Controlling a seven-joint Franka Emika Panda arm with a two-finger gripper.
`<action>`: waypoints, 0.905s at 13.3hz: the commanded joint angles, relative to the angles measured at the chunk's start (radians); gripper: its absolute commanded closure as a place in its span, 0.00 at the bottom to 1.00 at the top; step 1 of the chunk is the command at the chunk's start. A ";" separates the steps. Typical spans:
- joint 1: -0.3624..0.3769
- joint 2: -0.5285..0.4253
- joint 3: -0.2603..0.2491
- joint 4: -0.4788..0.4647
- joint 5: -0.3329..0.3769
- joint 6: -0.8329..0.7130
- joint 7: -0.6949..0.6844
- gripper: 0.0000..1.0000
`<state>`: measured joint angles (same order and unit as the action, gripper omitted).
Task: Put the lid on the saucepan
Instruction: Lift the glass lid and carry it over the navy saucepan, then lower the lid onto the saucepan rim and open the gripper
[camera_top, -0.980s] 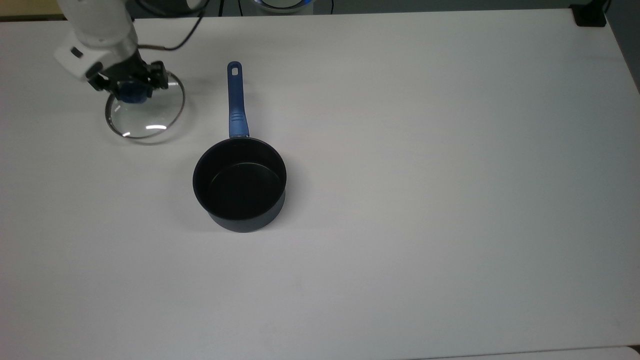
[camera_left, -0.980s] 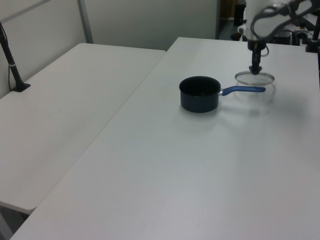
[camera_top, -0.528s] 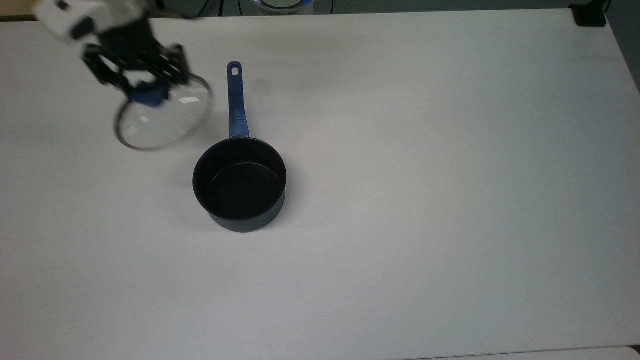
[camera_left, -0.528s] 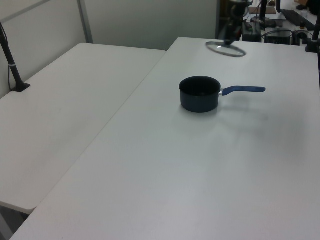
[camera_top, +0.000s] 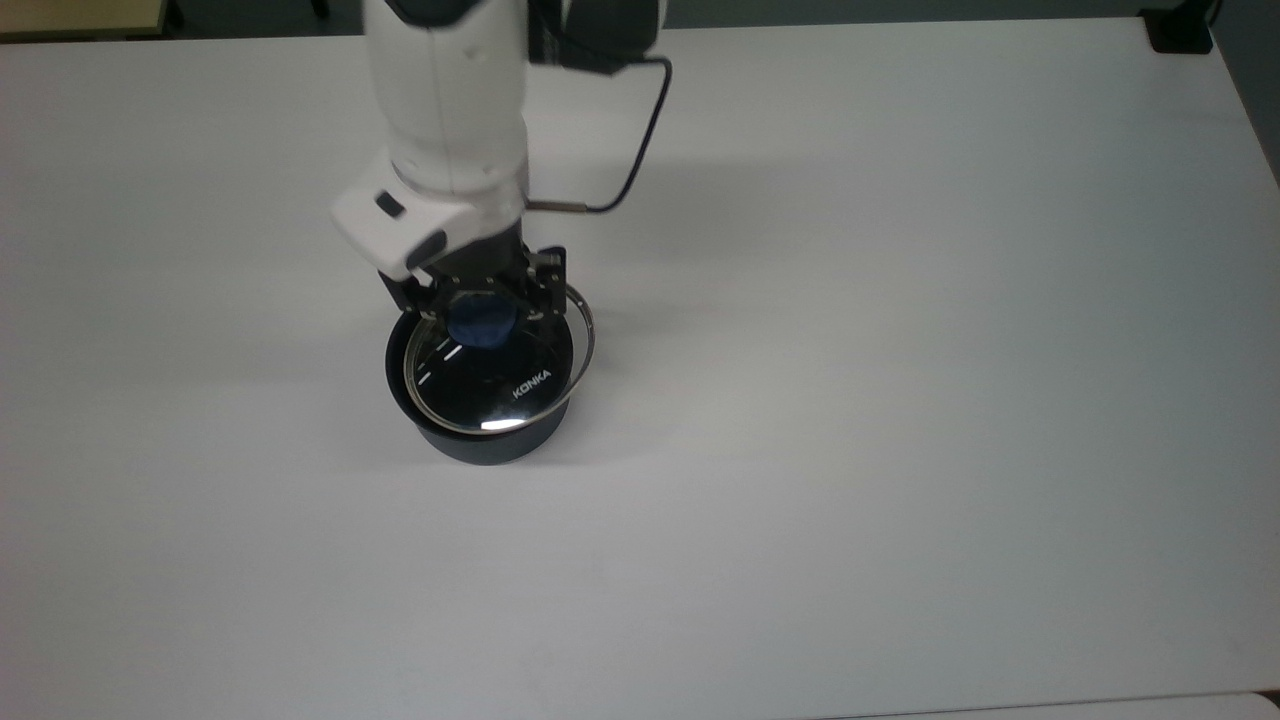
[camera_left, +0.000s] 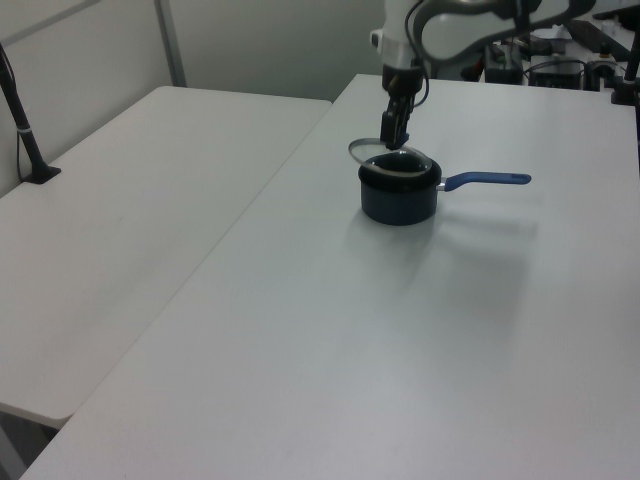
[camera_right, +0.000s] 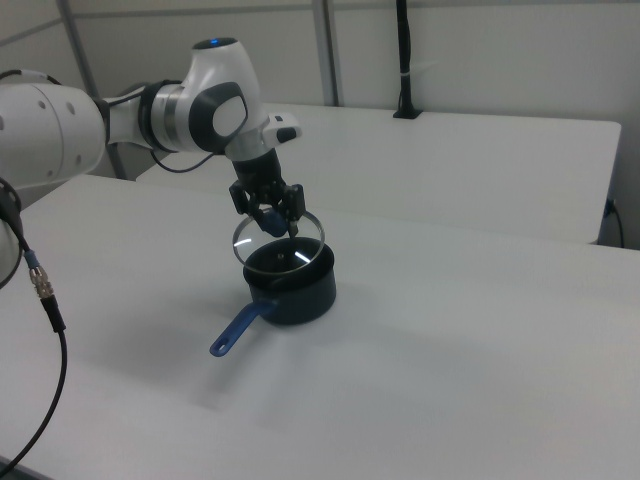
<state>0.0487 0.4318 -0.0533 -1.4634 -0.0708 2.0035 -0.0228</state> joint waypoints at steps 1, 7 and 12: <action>0.005 0.002 -0.011 0.020 -0.061 -0.002 0.003 0.54; 0.025 -0.016 -0.010 -0.024 -0.152 -0.051 -0.083 0.54; 0.037 -0.008 -0.008 -0.040 -0.153 -0.046 -0.077 0.41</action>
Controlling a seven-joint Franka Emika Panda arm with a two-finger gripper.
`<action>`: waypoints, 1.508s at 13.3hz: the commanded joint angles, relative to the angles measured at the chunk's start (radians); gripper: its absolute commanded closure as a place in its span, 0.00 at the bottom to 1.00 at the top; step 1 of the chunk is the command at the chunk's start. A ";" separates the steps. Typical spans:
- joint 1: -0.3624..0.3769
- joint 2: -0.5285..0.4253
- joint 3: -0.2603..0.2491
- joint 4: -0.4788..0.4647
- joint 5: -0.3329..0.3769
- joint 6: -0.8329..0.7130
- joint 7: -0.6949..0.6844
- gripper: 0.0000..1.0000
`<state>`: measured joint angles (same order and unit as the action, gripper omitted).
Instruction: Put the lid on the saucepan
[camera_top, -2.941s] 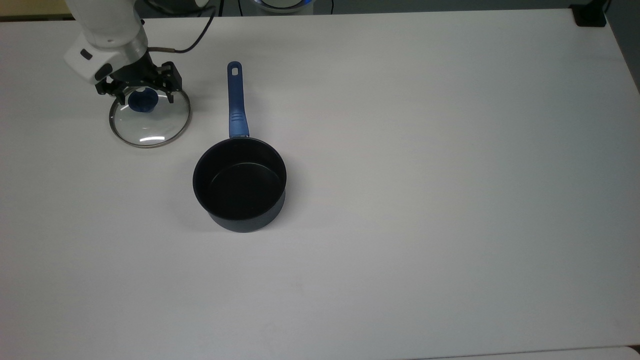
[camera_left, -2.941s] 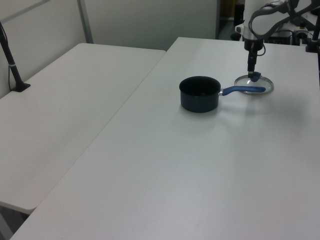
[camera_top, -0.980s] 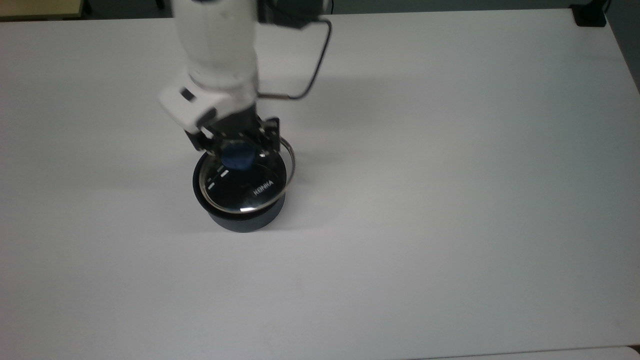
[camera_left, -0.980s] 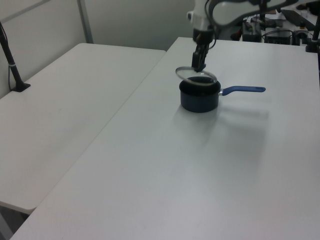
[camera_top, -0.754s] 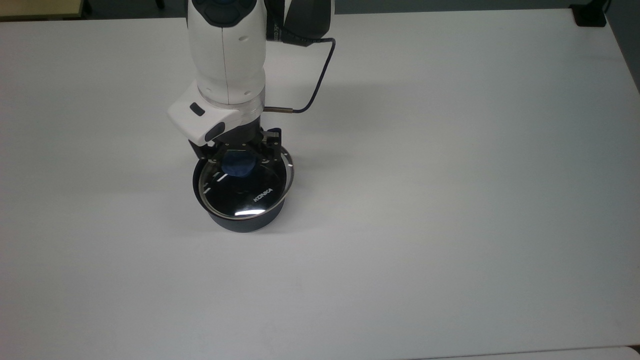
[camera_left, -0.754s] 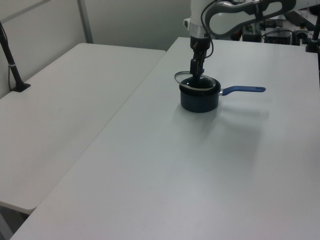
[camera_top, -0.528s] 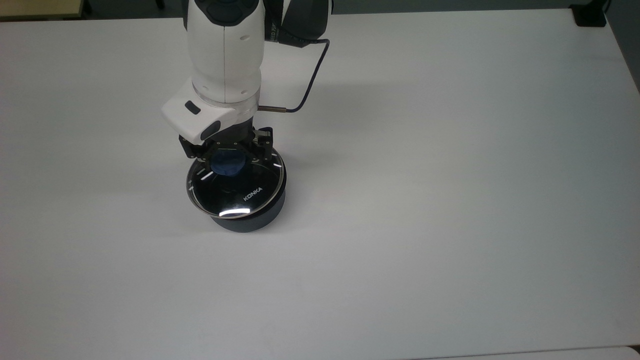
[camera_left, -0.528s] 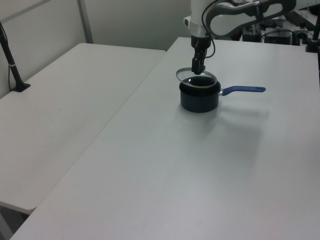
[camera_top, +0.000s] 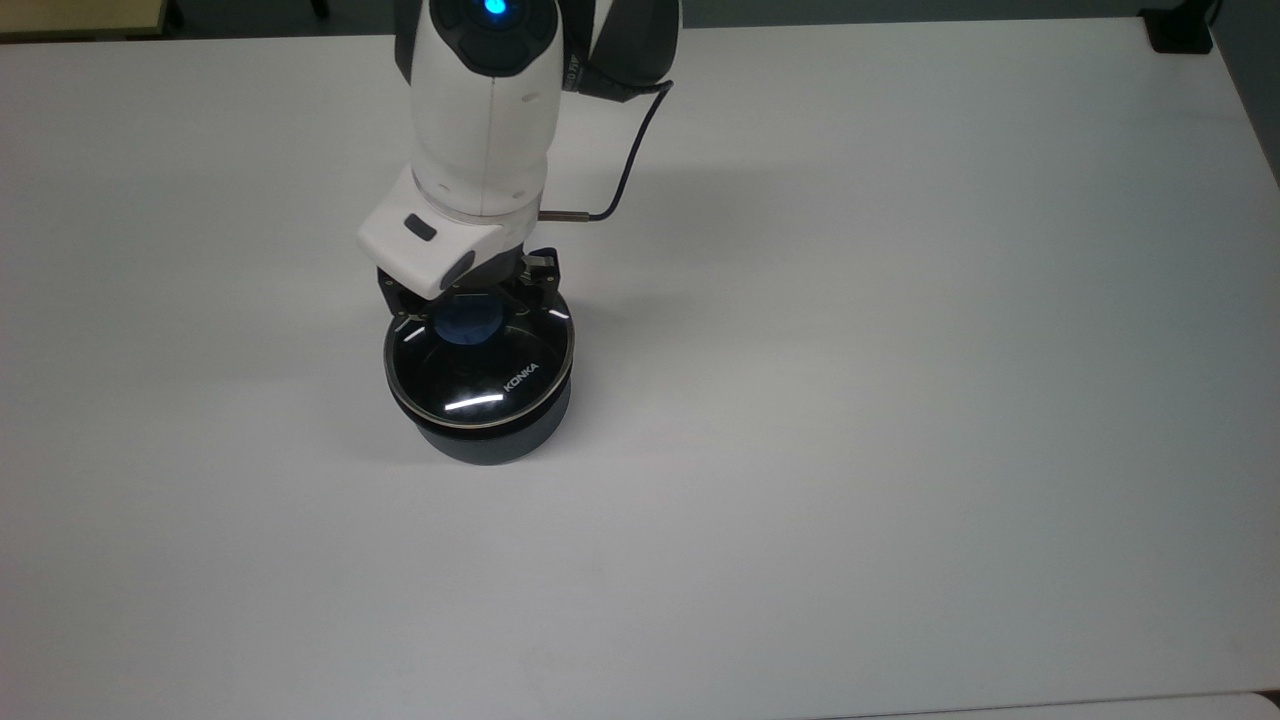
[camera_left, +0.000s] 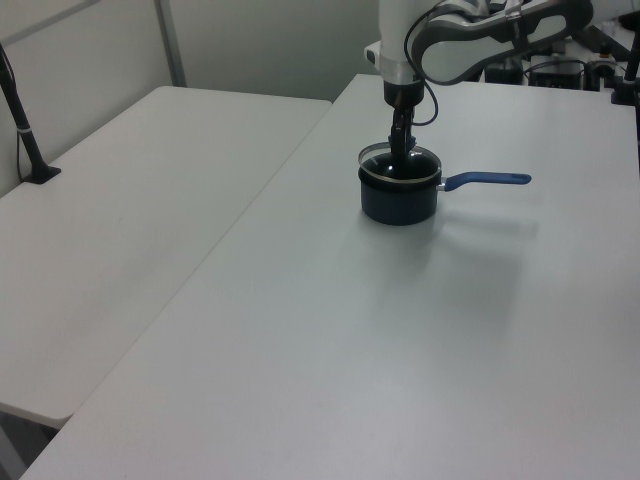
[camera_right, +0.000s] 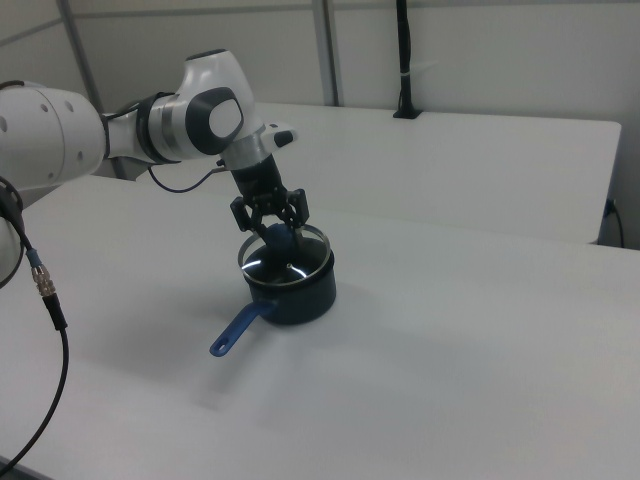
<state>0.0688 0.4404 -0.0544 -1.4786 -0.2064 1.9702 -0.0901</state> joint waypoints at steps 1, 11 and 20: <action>0.016 -0.017 -0.007 -0.023 -0.018 -0.013 -0.010 0.26; -0.049 -0.311 -0.007 -0.026 0.106 -0.248 0.070 0.00; -0.037 -0.468 -0.015 -0.160 0.237 -0.303 0.043 0.00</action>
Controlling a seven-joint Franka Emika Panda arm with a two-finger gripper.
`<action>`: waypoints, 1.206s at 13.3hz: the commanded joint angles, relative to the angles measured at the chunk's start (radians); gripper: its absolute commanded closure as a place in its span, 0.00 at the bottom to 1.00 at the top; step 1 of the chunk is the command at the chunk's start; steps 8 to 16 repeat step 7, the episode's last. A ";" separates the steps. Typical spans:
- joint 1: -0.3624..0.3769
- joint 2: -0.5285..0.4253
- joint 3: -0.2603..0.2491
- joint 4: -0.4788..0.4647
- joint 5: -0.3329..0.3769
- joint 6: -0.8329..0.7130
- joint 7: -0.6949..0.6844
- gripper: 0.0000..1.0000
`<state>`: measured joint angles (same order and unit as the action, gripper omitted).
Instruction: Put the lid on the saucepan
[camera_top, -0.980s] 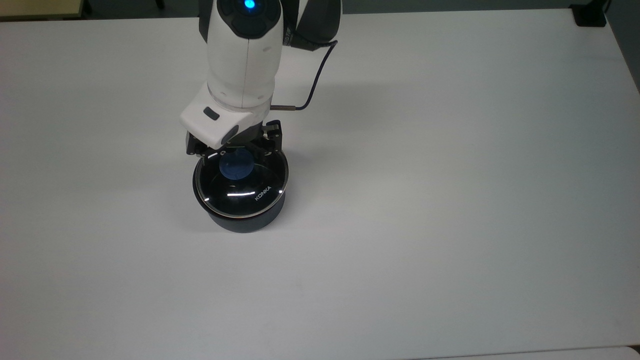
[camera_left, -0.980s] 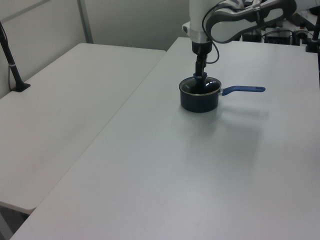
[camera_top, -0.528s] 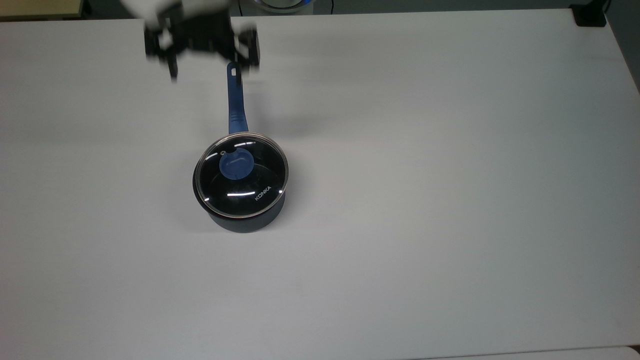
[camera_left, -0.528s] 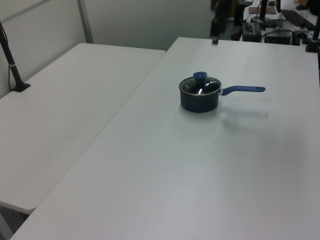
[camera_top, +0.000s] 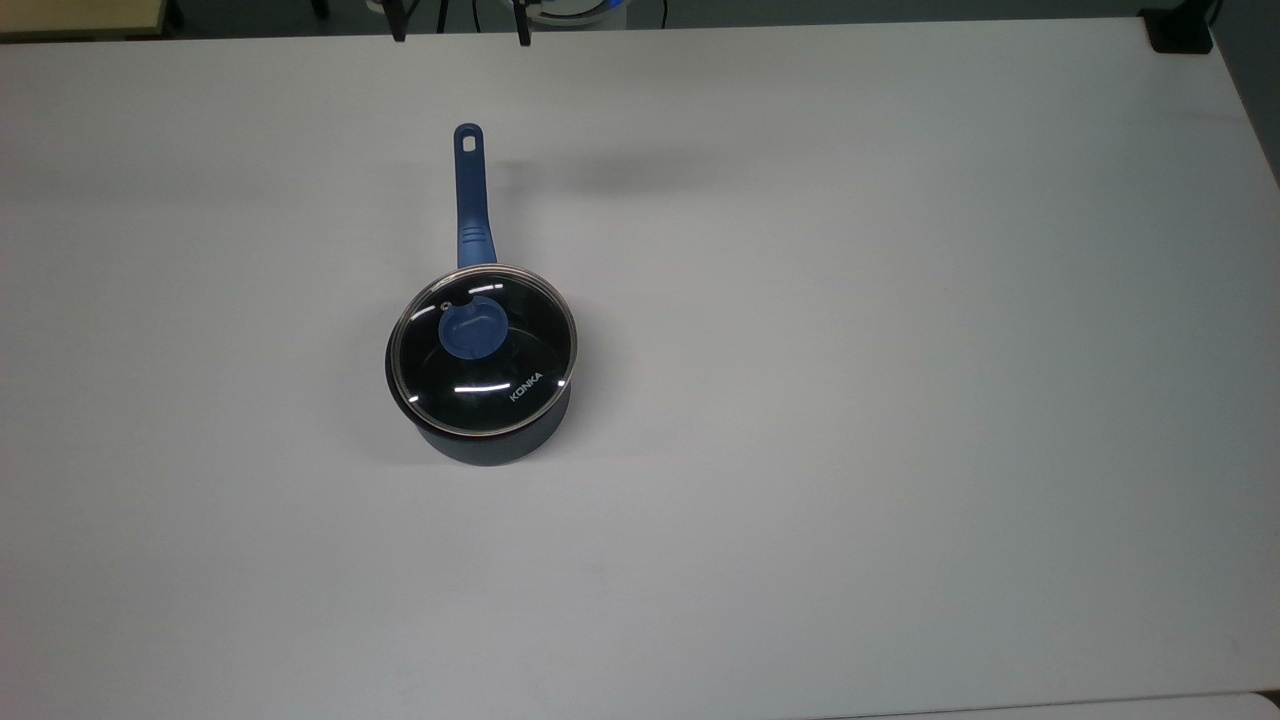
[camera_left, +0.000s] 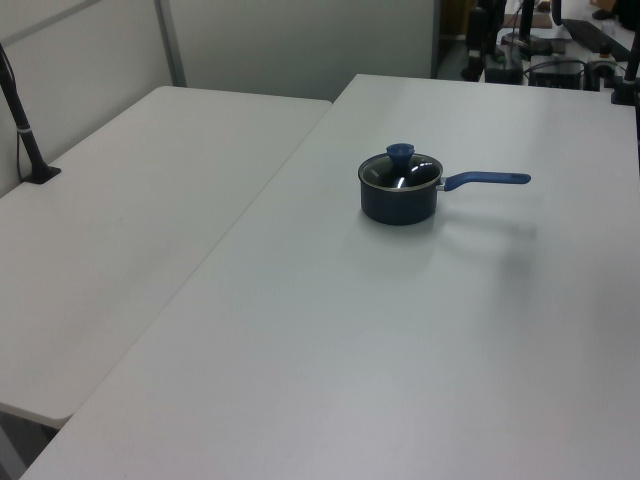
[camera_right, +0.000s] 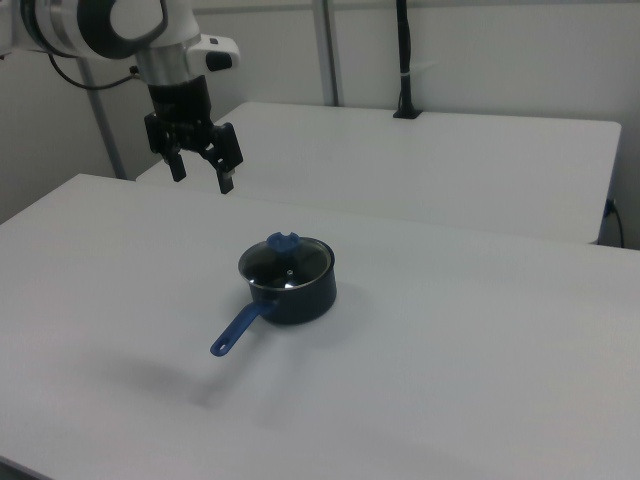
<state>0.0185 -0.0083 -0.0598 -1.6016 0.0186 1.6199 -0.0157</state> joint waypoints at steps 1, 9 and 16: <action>0.015 -0.016 -0.009 -0.035 0.009 0.051 -0.042 0.00; 0.012 -0.013 -0.009 -0.029 0.007 0.052 -0.030 0.00; 0.012 -0.013 -0.009 -0.029 0.007 0.052 -0.030 0.00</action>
